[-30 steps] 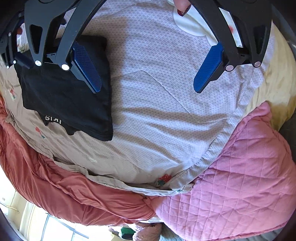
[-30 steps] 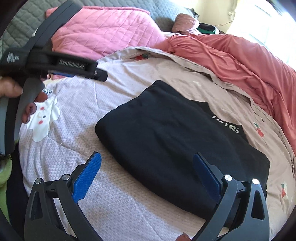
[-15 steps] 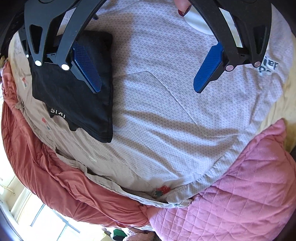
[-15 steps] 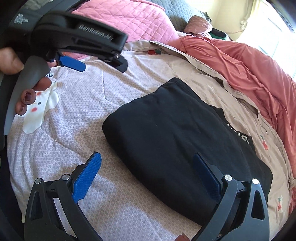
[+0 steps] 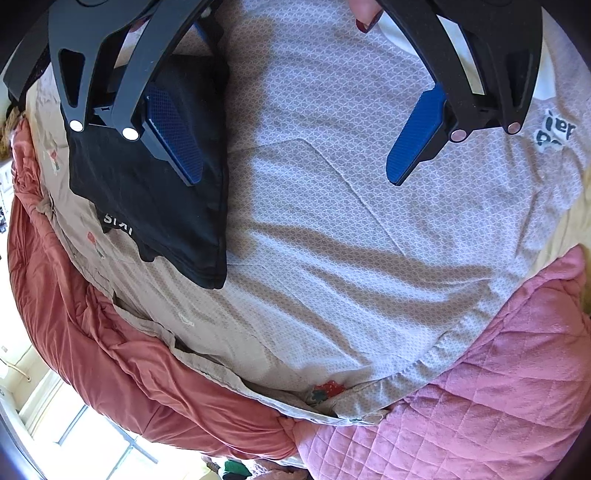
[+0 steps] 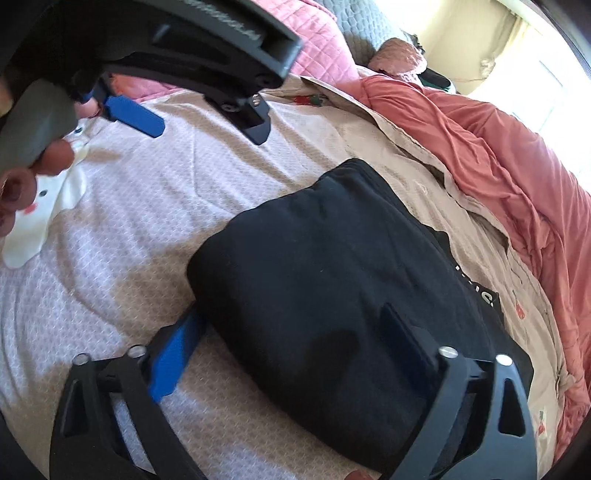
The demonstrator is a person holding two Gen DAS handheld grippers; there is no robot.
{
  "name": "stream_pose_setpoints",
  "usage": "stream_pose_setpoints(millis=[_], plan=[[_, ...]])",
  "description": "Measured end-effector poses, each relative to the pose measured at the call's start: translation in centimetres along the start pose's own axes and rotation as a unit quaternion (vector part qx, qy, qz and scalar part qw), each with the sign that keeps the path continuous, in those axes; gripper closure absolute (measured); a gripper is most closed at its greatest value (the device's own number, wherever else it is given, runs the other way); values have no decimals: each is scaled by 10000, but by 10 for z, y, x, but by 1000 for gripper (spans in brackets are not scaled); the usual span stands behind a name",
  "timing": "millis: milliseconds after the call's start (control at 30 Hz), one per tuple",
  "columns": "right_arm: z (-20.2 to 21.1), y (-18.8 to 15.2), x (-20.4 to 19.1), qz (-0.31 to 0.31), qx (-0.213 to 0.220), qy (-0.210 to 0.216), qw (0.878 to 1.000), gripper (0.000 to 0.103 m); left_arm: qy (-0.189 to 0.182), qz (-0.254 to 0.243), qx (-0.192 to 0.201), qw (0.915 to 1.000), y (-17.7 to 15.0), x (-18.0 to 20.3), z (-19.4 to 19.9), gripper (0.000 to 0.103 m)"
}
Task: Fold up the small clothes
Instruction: 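Move the right tool to the side edge of the folded shirt, then grasp the shirt side edge with the right tool while the left tool grasps beside it, then lift the held side with both tools and fold it over the shirt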
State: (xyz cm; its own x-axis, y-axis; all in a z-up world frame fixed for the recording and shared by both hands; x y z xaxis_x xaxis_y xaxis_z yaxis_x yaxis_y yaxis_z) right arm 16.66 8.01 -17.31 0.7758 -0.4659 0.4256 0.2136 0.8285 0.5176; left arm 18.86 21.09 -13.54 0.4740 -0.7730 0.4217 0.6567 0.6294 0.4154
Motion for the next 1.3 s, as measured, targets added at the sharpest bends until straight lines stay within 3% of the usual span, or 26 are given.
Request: stream_pose_setpoints(millis=[33,100,167,233,367,567,700,900,967,1033,1133,1200,1300], plan=[[-1,0,1,-29,11,33,10000,16,-23,7,-6,10000,0,1,-1,9],[0,1,0,-14,104,105,9999,30,-110,80,-51,9999,1,3,-4,9],[4,4,-4,22,287,265,9992,58,-287,204,-139,9993,2,6,-7,9],[11,6,-5,19,424,334,9985,75,-439,295,-222,9984,2,10,-10,9],[20,4,11,-573,670,730,9934,85,-720,476,-398,9955,3,20,-19,9],[33,0,28,-1048,947,1095,9839,87,-1291,840,-775,9850,9,39,-36,9],[44,-2,36,-1166,1069,1105,9812,87,-1730,1201,-1241,9697,2,52,-55,10],[50,-8,39,-1201,1080,1094,9808,87,-1859,1338,-1587,9604,0,64,-82,13],[49,-7,38,-1160,1055,1090,9816,87,-1898,1327,-1607,9594,3,68,-88,23],[49,-7,34,-1075,1031,1072,9830,86,-1972,1244,-1661,9581,4,74,-93,59],[52,-6,27,-778,1016,964,9871,82,-1925,1146,-1637,9607,2,75,-98,81],[53,-10,22,-563,961,825,9904,71,-1982,1148,-1646,9594,2,73,-99,86],[55,-15,12,-280,881,623,9938,64,-2125,1123,-1651,9565,5,73,-95,92]])
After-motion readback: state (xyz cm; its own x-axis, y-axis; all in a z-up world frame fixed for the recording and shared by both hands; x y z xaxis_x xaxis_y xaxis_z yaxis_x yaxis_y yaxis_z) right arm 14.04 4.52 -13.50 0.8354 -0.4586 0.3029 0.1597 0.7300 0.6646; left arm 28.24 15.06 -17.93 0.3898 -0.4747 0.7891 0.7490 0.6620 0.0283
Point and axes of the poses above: each gripper's, at about its wrist camera, not at the fingertips, and z roughly against the way its jaws point, x to its right, y to its top, the point moved 7 cm from there along -z, roughly the way its jaws point, and after that the axes turned 12 degrees about z, right-handed, at the moved point
